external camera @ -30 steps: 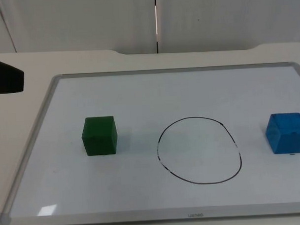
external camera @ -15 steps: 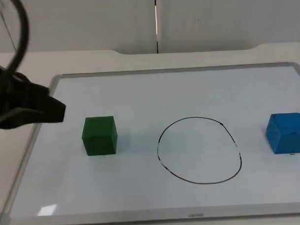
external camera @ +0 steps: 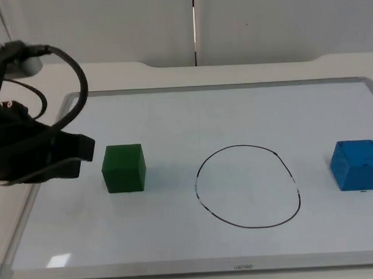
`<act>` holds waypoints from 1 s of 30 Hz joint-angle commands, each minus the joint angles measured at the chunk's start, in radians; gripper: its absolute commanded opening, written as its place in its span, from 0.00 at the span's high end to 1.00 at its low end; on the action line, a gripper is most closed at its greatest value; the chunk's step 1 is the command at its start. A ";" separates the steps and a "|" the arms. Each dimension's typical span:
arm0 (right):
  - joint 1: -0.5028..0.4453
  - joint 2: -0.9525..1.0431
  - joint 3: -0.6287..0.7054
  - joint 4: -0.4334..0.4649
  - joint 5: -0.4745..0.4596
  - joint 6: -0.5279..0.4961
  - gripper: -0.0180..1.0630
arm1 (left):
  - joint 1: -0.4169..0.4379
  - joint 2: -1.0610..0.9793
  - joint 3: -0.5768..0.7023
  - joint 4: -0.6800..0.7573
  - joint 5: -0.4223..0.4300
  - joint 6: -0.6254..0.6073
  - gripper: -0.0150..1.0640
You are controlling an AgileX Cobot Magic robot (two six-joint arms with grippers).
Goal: Push the two cubes into the marked area.
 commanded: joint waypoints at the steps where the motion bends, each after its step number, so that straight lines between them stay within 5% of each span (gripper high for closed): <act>1: -0.004 -0.003 0.003 -0.006 -0.012 0.000 0.01 | -0.007 0.030 -0.006 -0.040 -0.034 0.002 0.99; 30: -0.004 -0.003 0.003 -0.006 -0.012 0.000 0.01 | -0.007 0.288 -0.164 -0.037 -0.128 0.008 0.99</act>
